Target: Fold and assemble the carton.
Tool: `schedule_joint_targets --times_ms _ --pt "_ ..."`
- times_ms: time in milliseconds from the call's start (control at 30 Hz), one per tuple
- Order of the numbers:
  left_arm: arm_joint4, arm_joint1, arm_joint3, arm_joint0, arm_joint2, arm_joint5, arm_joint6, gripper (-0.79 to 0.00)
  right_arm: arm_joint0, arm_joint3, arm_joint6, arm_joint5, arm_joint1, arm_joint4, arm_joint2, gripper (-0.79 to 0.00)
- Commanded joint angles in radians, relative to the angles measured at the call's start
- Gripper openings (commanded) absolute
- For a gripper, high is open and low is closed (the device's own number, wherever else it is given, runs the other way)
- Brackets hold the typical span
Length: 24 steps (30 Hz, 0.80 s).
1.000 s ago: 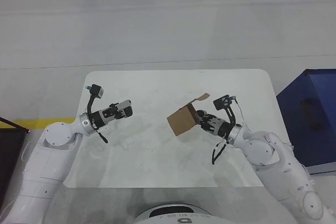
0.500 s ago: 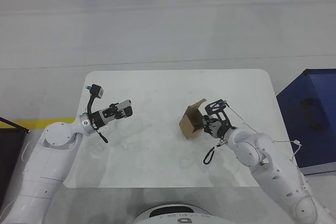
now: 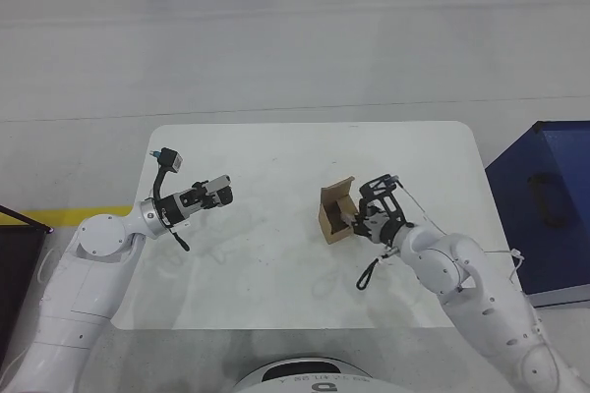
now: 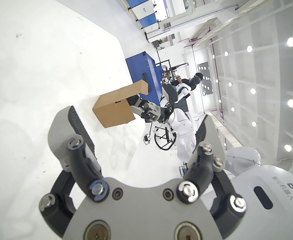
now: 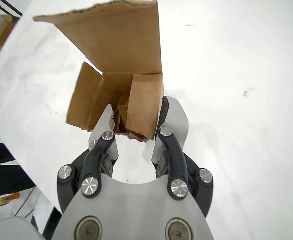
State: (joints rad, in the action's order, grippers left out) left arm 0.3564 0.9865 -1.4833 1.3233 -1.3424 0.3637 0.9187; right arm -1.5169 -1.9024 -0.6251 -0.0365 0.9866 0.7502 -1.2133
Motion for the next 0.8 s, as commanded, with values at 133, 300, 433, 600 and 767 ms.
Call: schedule_joint_targets --times_ms 133,300,433,600,767 --pt "-0.046 0.001 -0.049 0.003 0.038 -0.113 0.022 0.000 -0.025 0.121 0.104 -0.154 0.000 -0.246 -0.092 -0.219" --pt "-0.140 0.000 -0.088 -0.009 0.070 -0.213 0.024 0.000 0.007 0.193 0.034 -0.277 0.007 -0.320 -0.036 -0.271" --pt "-0.216 -0.002 -0.108 -0.012 0.092 -0.274 0.024 0.000 0.025 0.198 -0.002 -0.370 0.013 -0.382 0.012 -0.329" --pt "-0.259 -0.002 -0.120 -0.008 0.111 -0.300 0.021 0.000 0.013 0.142 -0.020 -0.352 0.004 -0.254 -0.012 -0.363" --pt "-0.296 0.000 -0.130 -0.013 0.134 -0.305 0.011 0.000 -0.066 -0.010 0.029 -0.275 -0.013 -0.012 -0.080 -0.403"
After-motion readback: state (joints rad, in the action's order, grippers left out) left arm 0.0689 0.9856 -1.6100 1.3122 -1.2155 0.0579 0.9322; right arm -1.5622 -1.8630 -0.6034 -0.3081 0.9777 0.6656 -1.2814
